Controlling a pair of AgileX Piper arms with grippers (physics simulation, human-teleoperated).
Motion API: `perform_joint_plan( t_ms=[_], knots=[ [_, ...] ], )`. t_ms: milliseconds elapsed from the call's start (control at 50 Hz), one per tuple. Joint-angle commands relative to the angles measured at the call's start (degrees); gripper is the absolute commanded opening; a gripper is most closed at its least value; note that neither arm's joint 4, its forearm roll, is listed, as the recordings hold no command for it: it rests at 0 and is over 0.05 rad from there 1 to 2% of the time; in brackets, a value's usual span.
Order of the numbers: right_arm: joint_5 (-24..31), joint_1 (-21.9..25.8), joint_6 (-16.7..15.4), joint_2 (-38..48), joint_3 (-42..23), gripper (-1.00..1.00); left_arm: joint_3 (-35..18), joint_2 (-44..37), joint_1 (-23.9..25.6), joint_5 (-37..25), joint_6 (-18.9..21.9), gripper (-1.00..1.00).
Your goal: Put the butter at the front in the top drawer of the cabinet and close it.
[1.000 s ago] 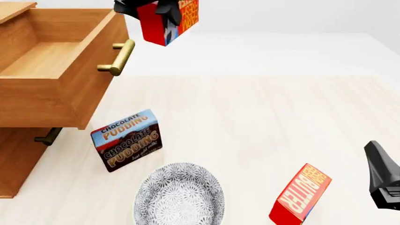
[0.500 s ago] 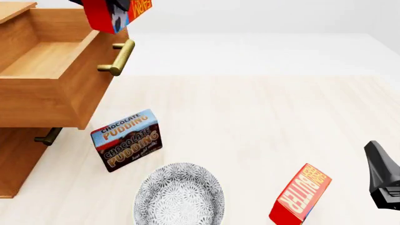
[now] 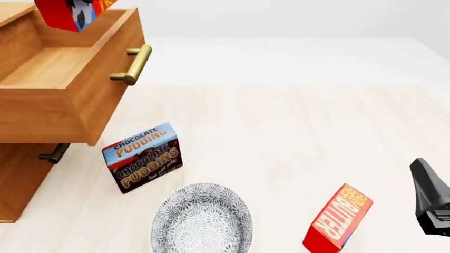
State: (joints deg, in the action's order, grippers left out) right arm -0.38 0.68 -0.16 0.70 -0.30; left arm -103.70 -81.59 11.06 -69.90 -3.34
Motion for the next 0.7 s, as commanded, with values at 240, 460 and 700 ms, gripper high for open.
perform_joint_plan(
  t_ms=[240, 460, 700],
  knots=[
    [-0.11, 0.00, 0.01, 0.13, 0.07, 1.00, 7.16, 7.55, -8.32, 0.00, -1.64, -1.00],
    [-0.18, 0.03, -0.06, 0.29, 0.07, 1.00, 9.52, 8.31, -10.08, 0.00, -3.23, -1.00],
    [-0.08, -0.02, 0.05, 0.03, 0.07, 1.00, 11.16, 7.70, -11.47, 0.00, -3.85, -1.00]
  ],
)
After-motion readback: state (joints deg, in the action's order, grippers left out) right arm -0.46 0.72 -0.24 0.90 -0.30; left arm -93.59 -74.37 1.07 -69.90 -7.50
